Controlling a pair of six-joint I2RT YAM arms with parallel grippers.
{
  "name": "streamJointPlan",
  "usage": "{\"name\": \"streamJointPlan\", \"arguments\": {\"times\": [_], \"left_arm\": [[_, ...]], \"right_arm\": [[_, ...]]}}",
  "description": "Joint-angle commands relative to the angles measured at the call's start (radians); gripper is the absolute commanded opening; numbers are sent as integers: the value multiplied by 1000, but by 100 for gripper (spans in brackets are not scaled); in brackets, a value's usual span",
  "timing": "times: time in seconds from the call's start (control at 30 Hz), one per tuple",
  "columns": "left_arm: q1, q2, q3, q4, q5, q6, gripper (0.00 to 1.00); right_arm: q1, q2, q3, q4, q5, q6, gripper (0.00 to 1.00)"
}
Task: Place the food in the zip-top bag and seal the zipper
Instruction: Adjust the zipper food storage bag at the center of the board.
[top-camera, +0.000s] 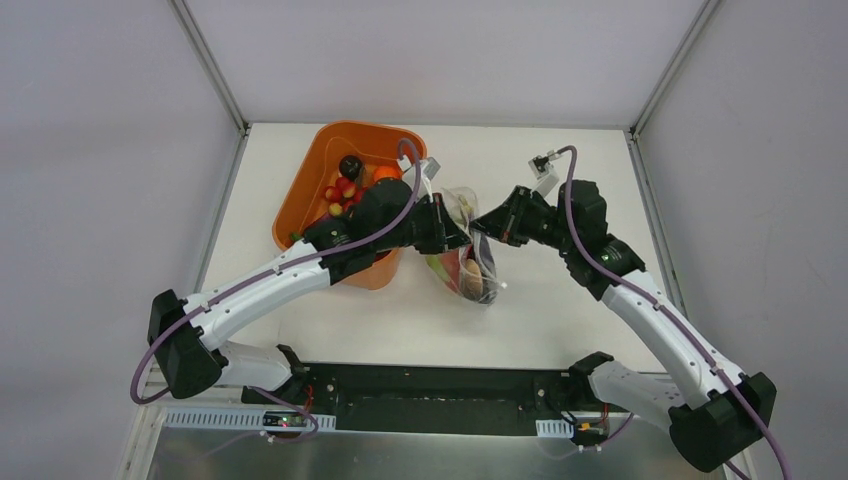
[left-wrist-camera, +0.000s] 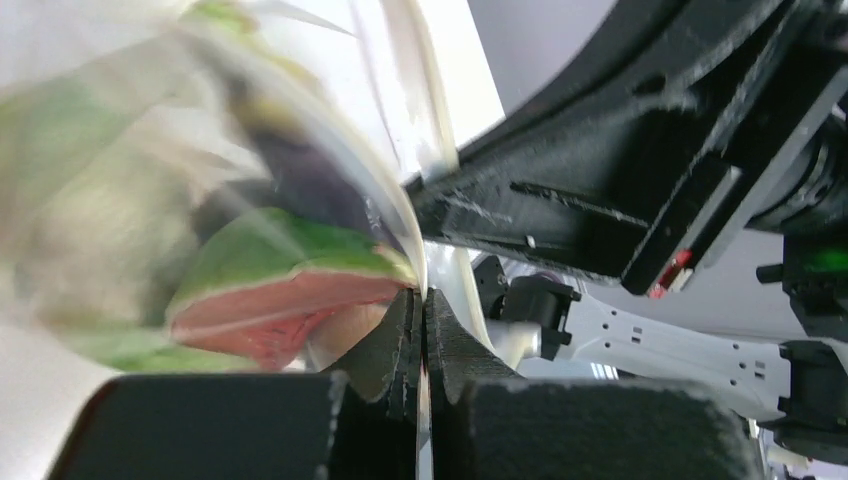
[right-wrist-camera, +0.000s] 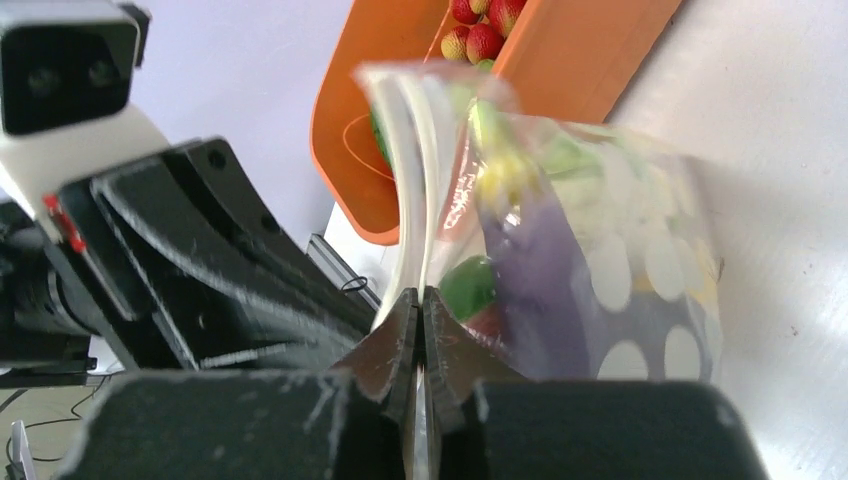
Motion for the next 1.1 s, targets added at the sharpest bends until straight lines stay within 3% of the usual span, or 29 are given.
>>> {"name": "streamJointPlan", "arguments": {"times": [0.0,0.33,0.5,0.8,0.93,1.07], "left_arm": [[-34,-52,37,103,6,-45,0],[-35,-167,-65,26,-266,-98,0],[-36,-147,-76,52,-284,-135,0],[-35,-75,-115,167,-276,-210,0],[-34,-50,-118,187,-282,-236,0],[-25,-45,-131,223,-304,-262,0]], "right_arm": [[1,26,97,37,-18,-8,4],[1,36,129,-103,-172,-214,8],[1,81,167,-186,-223,-296,9],[0,36,111,-59,-214,-204,14],[0,40,113,-86,-189,-198,26],[0,3,123,-139,-126,-203,61]]}}
